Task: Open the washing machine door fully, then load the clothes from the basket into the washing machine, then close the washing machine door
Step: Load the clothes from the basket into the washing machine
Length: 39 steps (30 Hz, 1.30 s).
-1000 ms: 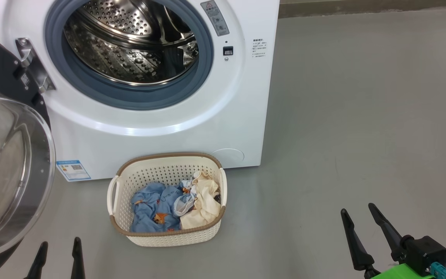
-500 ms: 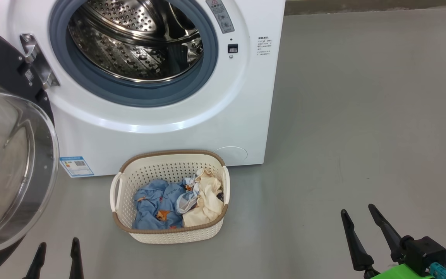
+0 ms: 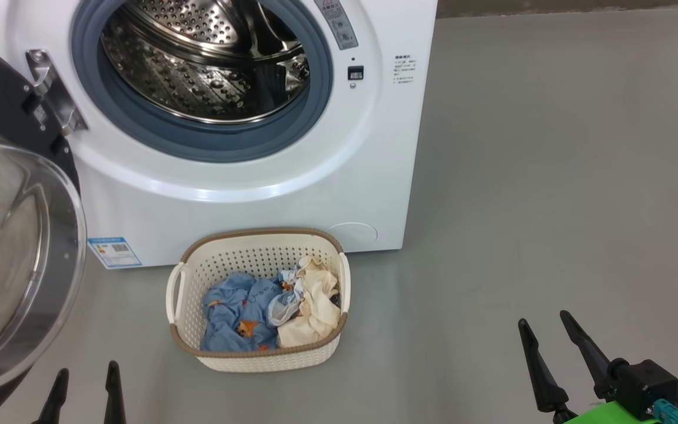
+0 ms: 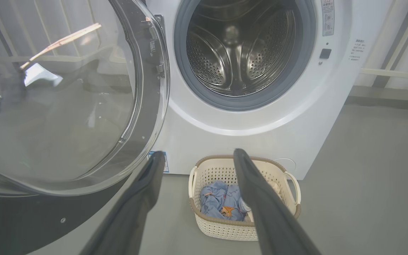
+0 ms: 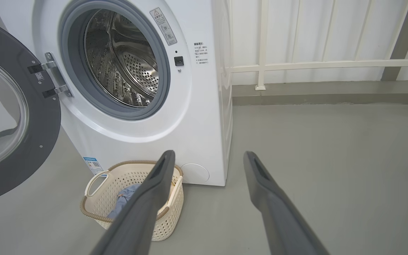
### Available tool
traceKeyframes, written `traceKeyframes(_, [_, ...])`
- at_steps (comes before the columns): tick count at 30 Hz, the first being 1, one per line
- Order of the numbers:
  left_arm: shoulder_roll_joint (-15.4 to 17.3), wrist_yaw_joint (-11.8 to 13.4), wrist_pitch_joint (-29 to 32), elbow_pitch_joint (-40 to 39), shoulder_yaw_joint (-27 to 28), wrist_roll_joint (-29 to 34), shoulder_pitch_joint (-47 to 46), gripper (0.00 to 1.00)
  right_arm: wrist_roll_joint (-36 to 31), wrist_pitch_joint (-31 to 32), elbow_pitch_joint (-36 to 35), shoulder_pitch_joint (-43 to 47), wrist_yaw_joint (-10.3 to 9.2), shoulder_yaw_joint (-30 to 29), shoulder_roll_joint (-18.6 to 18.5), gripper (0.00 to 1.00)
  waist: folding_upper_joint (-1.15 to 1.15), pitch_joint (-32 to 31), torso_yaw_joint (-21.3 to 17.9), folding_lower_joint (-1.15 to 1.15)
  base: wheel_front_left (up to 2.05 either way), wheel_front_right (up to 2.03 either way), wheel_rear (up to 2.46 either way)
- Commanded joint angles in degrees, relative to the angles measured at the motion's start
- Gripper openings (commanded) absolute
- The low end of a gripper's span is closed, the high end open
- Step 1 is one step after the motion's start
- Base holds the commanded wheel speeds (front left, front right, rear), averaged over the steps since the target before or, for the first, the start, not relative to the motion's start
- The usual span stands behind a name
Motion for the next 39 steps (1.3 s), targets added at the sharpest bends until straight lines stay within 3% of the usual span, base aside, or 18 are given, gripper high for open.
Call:
traceKeyframes(1, [1.2,0.2,-0.7,-0.9,2.0,-0.6,-3.1,1.00,-0.7,-0.4,-1.1,-1.1,0.09,1.4,-0.6,1.00,0.00,0.1,0.1,0.00,1.32,-1.32,0.00])
traceKeyframes(19, [0.5,0.9,-0.8,-2.0,3.8,0.0,-3.8,1.00,-0.6,-0.4,-1.2,-1.6,0.09,1.5,-0.8,1.00,0.00,1.5,0.6,0.00,1.67,-1.67,0.00])
traceKeyframes(39, [-1.1,-0.8,-0.8,-2.0,3.6,0.7,-3.0,1.00,-0.6,-0.4,-1.1,-1.5,0.09,1.5,-0.8,1.00,0.00,1.6,0.7,0.00,0.16,-0.16,0.00])
